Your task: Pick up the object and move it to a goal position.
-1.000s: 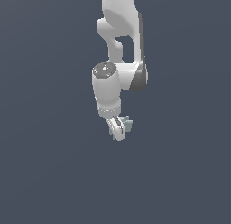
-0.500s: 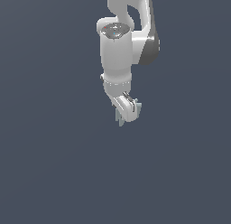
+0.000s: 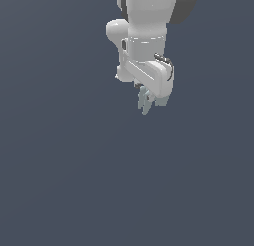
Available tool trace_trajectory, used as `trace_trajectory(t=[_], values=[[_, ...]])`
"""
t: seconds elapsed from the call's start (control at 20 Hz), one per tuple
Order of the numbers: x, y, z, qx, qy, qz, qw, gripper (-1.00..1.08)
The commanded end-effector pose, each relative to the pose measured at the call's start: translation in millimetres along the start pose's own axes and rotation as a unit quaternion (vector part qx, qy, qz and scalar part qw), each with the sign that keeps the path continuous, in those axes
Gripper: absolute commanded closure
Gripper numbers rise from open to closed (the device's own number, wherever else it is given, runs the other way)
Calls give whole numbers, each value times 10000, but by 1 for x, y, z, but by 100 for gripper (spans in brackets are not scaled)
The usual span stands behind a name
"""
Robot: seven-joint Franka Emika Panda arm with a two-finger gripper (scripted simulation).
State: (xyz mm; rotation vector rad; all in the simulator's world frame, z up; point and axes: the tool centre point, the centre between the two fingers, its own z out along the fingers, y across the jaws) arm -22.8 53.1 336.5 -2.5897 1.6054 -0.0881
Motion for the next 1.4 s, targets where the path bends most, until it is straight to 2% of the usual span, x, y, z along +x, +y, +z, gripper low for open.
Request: trace_trajectory(t=[0.0, 0.4, 0.7, 1.0, 1.35], values=[[-13, 0, -29, -6, 7, 2, 10000, 108], [-50, -3, -116, -7, 1, -5, 10000, 108], [-70, -6, -163, -7, -9, -14, 10000, 108], [-81, -9, -189, -6, -15, -19, 10000, 108], [-84, -11, -198, -6, -18, -21, 10000, 108]])
